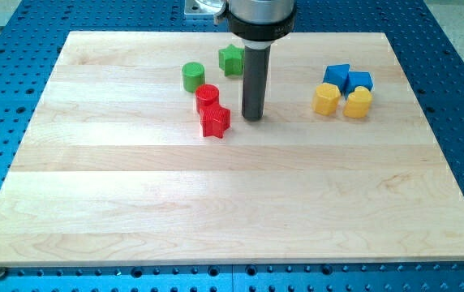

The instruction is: Place the red star diagonally bottom left to the red circle

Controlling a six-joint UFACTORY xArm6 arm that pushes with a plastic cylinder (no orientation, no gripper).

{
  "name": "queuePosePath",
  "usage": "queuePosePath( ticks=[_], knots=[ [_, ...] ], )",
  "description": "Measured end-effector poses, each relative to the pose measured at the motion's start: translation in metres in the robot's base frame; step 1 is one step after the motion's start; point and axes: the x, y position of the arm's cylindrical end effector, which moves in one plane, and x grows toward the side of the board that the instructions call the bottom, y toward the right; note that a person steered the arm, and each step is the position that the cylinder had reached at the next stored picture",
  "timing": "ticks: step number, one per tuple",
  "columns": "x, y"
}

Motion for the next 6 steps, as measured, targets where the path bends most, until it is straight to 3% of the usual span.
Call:
queuePosePath(
  ticks=[1, 2, 4, 5, 6],
  knots=[
    [0.039, -0.002],
    [0.052, -0.071],
    [0.021, -0.166],
    [-0.010, -0.188],
    [-0.025, -0.136]
  ],
)
